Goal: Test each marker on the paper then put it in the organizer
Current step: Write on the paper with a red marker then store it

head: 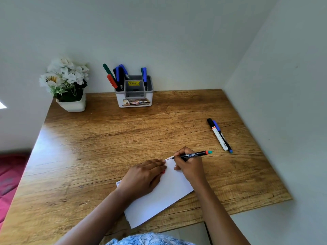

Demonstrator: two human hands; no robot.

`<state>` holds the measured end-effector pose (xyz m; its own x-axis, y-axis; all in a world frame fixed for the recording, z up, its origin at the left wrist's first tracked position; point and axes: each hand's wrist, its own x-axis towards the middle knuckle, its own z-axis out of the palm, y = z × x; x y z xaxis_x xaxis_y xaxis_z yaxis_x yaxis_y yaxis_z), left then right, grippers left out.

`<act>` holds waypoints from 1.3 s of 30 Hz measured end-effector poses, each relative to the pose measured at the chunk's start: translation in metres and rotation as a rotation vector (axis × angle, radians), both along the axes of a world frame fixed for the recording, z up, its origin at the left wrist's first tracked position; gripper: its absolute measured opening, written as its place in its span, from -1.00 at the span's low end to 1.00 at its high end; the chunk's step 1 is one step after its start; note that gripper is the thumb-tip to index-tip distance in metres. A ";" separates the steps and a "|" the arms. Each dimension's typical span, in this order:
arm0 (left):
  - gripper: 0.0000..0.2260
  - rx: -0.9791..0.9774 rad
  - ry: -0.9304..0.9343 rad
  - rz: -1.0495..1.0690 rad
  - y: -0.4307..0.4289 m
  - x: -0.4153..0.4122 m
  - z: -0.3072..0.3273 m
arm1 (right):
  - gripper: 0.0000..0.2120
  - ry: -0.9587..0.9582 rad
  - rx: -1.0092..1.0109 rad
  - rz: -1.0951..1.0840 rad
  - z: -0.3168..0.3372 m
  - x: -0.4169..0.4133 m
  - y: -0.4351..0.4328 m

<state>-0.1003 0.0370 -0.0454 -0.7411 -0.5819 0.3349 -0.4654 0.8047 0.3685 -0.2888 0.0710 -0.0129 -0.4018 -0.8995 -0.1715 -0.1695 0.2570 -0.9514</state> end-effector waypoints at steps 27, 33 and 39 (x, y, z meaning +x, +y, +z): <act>-0.72 0.013 0.043 0.005 -0.001 -0.002 0.003 | -0.91 -0.233 -0.034 -0.109 0.008 -0.003 -0.005; -0.72 0.014 -0.030 -0.028 -0.007 -0.001 0.012 | -0.90 -0.142 0.045 0.010 0.016 -0.007 -0.004; -0.78 0.190 0.121 0.189 -0.007 -0.005 0.037 | -0.92 -0.215 -0.059 0.011 0.035 -0.003 -0.004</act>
